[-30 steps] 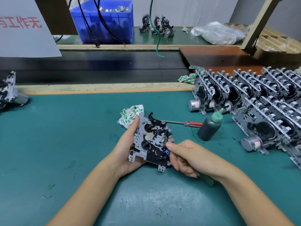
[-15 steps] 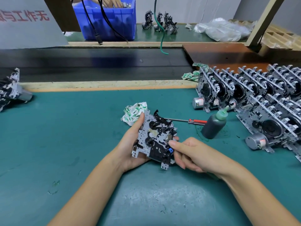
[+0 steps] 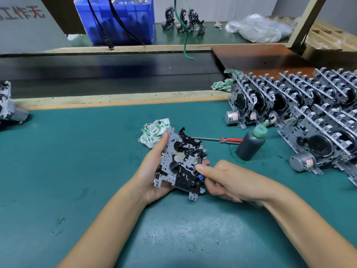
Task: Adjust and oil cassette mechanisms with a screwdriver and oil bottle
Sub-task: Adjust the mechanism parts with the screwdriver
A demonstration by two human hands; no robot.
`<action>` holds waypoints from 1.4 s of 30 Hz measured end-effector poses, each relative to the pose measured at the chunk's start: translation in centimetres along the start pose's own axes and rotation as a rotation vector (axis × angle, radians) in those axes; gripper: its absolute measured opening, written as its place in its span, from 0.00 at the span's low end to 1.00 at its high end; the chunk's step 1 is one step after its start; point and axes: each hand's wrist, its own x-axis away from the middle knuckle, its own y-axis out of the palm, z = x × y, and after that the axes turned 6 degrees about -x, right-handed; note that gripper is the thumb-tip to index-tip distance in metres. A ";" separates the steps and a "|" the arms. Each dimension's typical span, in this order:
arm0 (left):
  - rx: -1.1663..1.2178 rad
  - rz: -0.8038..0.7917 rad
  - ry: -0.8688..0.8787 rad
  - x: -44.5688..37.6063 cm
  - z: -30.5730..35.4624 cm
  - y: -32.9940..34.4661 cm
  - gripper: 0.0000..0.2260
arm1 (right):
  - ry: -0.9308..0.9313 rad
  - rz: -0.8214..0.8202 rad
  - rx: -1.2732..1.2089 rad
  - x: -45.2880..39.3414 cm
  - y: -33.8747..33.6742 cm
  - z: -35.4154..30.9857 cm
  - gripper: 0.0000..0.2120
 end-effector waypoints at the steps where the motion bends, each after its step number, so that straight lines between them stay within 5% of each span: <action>1: 0.000 0.003 -0.001 0.0 0.0 0.0 0.28 | 0.006 -0.004 0.011 0.0 -0.1 0.0 0.31; 15: 0.141 -0.022 -0.008 1.0 0.3 0.2 0.34 | -0.077 0.110 -0.111 -0.1 0.0 0.5 0.31; 19: 0.358 -0.115 0.019 1.6 0.6 0.2 0.42 | -0.104 0.236 -0.318 -0.3 -1.1 0.7 0.23; 26: 0.488 -0.166 0.030 1.4 0.6 0.4 0.46 | -0.138 0.341 -0.247 -1.1 -0.6 1.4 0.18; 31: 0.441 -0.134 0.079 1.5 0.6 0.1 0.42 | -0.528 0.835 0.285 -0.7 -0.3 1.7 0.15; 35: 0.350 -0.108 0.082 1.4 0.8 -0.2 0.31 | -0.920 1.289 0.250 0.3 -0.5 1.3 0.06; 37: 0.331 -0.126 0.073 1.3 0.7 -0.1 0.30 | -0.778 1.415 0.039 0.5 -0.4 1.5 0.15; 39: 0.344 -0.145 0.067 1.2 0.3 0.0 0.29 | -0.530 1.311 -0.117 0.4 -0.6 1.8 0.28; 42: 0.367 -0.171 0.046 0.9 0.0 0.1 0.30 | -0.263 1.106 -0.150 -0.3 -0.7 2.4 0.27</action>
